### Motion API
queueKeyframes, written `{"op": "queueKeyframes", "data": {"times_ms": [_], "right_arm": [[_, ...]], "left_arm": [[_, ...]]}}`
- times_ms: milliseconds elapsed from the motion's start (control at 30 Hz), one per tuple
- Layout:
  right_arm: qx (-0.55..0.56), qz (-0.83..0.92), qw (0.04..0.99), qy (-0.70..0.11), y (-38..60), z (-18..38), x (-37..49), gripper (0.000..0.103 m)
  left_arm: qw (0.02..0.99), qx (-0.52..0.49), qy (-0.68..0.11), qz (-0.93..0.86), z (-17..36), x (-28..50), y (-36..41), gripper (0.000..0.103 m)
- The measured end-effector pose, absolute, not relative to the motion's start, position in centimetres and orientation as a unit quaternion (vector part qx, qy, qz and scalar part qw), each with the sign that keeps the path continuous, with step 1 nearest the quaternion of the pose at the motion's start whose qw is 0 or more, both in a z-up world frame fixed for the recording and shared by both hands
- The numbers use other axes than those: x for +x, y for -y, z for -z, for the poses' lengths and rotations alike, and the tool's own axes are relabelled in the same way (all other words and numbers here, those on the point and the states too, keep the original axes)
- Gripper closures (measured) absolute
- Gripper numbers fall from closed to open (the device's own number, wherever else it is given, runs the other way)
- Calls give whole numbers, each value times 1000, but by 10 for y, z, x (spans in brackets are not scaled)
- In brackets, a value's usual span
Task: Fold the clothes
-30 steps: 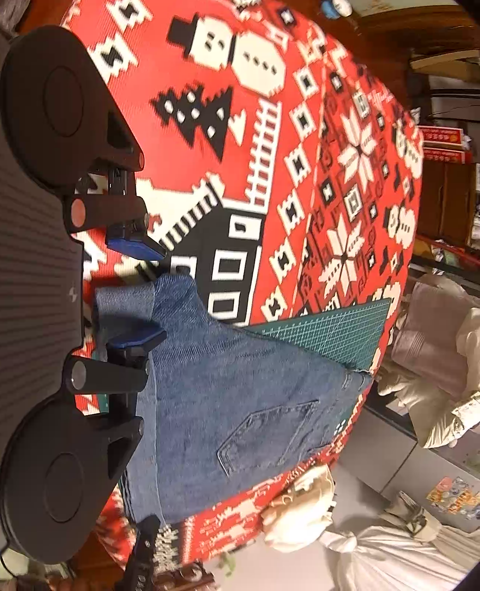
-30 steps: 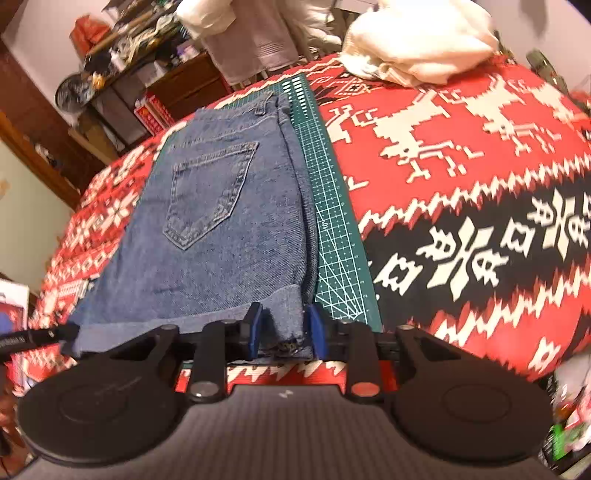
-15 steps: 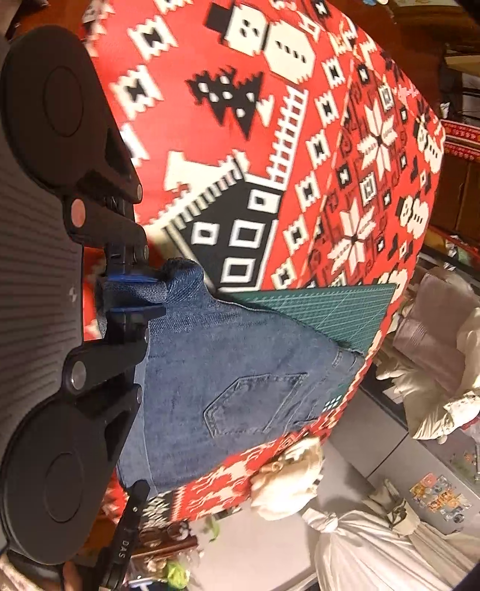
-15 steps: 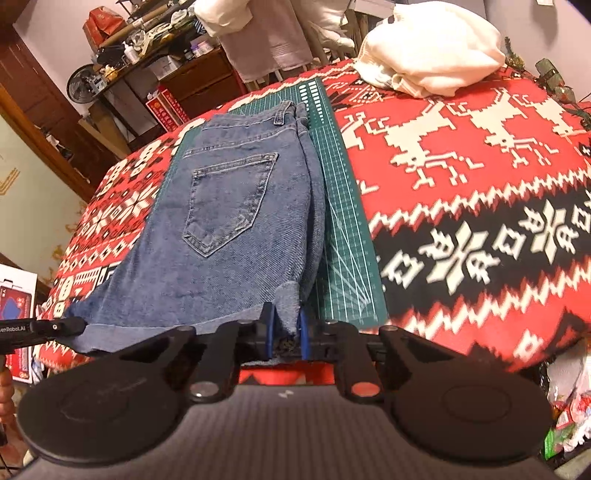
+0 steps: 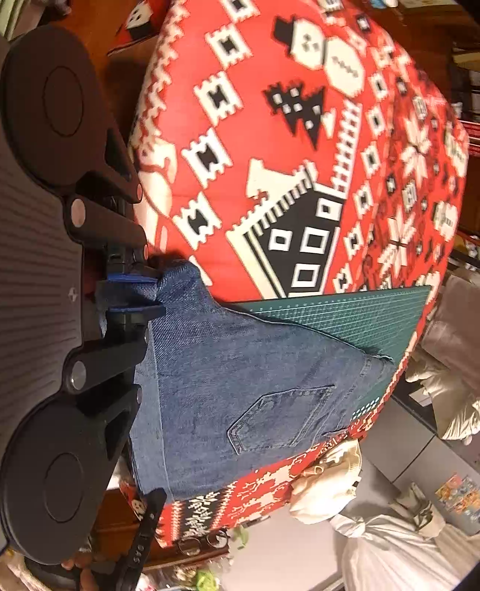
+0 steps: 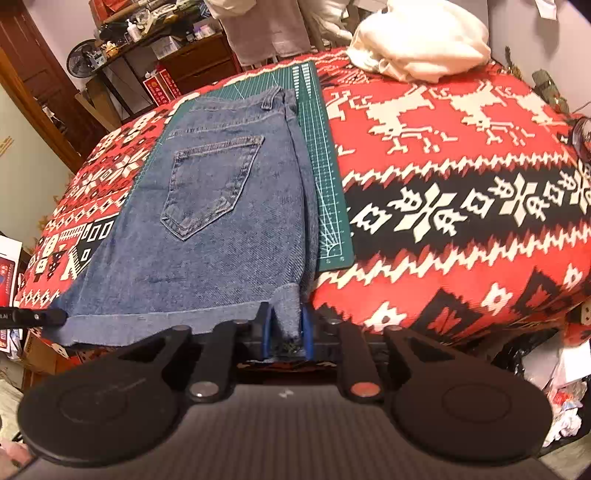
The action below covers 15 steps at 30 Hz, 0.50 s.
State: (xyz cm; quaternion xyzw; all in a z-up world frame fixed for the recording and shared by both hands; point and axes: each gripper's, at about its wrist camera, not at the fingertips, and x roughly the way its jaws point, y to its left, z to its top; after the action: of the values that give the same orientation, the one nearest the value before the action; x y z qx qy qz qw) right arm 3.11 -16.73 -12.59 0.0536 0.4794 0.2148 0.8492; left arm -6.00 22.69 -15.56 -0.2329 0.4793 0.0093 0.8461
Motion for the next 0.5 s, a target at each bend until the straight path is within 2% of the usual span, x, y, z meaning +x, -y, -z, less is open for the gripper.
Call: {"op": "queueKeyframes", "data": {"times_ms": [267, 367, 500], "right_arm": [[62, -203, 871, -444, 189, 95, 34, 82], [46, -209, 883, -419, 176, 86, 45, 85], [31, -228, 887, -401, 145, 86, 68, 94]], "left_arm": [[870, -206, -446, -34, 124, -66, -236, 91], [886, -201, -416, -17, 108, -52, -232, 91], [897, -179, -405, 21, 108, -10, -208, 94]]}}
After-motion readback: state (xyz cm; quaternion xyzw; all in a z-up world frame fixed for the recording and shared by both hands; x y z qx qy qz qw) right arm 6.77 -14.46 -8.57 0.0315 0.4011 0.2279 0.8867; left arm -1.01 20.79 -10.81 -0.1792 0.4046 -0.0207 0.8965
